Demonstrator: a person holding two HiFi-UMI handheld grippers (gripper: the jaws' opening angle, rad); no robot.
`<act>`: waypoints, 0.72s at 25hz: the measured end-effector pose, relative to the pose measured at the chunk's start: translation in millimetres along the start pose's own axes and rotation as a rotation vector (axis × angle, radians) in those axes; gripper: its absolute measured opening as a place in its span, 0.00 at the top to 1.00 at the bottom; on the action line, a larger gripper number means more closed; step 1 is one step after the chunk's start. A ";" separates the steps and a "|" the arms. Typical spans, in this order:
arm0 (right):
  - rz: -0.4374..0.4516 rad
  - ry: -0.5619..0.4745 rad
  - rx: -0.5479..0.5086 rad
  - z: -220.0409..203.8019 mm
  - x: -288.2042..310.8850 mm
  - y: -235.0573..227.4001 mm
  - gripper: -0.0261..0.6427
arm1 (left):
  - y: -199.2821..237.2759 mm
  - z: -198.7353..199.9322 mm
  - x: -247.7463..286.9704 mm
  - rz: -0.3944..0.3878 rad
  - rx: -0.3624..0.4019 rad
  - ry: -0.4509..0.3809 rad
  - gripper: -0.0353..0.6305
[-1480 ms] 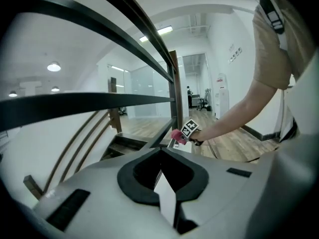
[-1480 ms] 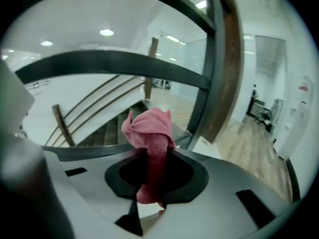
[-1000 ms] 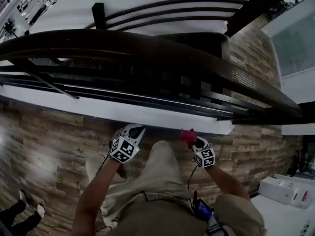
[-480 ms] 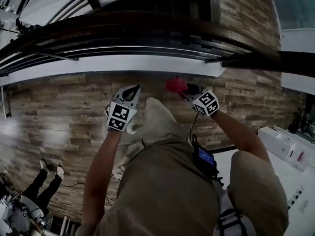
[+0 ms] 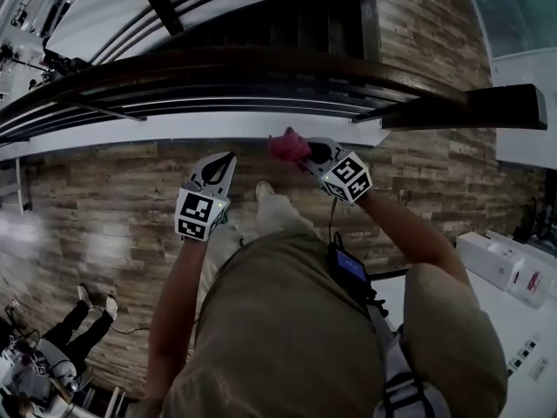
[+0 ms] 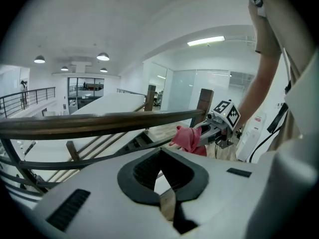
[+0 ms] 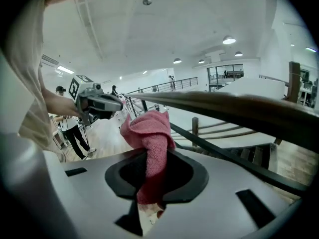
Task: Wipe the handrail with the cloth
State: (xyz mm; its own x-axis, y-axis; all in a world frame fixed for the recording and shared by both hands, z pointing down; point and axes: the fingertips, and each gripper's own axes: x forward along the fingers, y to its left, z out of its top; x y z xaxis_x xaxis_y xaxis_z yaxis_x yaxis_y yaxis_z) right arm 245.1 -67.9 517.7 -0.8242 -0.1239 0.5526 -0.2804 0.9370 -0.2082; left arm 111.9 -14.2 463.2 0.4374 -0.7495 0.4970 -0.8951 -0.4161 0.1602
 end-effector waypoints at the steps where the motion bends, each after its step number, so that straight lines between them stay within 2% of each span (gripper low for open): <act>1: -0.002 -0.024 0.001 9.8 -5.3 2.7 0.83 | -2.6 5.4 -4.8 0.005 -0.003 -0.007 0.92; 8: -0.030 -0.166 0.049 63.9 -41.6 16.2 0.83 | -11.9 25.5 -27.7 0.029 -0.017 -0.036 0.92; 13: -0.049 -0.226 0.062 73.9 -63.3 28.4 0.83 | -29.1 18.3 -45.0 0.033 -0.007 -0.035 0.92; 18: -0.113 -0.315 0.069 87.0 -90.7 25.8 0.83 | -29.4 6.7 -69.8 0.086 -0.033 -0.053 0.92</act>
State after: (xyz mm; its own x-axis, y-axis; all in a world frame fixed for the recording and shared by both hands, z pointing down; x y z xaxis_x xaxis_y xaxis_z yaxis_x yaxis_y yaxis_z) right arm 269.8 -60.9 392.0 -0.8944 -0.3306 0.3012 -0.4025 0.8886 -0.2198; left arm 108.3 46.8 418.1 0.3624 -0.8083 0.4641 -0.9314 -0.3328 0.1477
